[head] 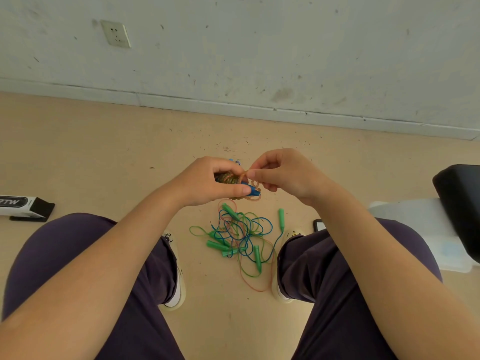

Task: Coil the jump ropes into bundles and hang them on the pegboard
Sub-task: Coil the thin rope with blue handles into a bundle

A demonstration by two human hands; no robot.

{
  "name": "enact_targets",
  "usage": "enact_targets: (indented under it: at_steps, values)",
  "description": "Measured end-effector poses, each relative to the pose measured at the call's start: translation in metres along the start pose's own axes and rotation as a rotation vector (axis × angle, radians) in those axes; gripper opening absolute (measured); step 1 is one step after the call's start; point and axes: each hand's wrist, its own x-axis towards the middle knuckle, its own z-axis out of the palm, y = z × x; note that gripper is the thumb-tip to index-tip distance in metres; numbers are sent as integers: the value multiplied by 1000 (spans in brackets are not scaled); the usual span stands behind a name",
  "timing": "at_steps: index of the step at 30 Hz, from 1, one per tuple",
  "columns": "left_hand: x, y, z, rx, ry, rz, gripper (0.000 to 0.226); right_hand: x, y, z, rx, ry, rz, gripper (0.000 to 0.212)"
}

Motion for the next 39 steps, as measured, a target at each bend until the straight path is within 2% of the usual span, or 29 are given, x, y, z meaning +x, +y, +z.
enact_targets:
  at_steps: [7, 12, 21, 29, 36, 39]
  values:
    - [0, 2, -2, 12, 40, -7, 22, -1, -1, -6, -39, -1, -30, 13]
    - [-1, 0, 3, 17, 67, 21, 21, -1, 0, -8, -5, -59, 18, 10]
    - [-2, 1, 6, 97, 63, 74, 27, 2, 1, -7, 101, -15, -48, 6]
    - [-2, 6, 3, -72, 131, 48, 22, 3, 3, -5, 200, -13, 7, 3]
    - [0, 2, -1, -84, 176, 8, 15, 2, 0, -11, 337, -87, -7, 15]
    - [1, 1, -2, -80, 191, -12, 13, 0, -1, -13, 316, -152, -6, 20]
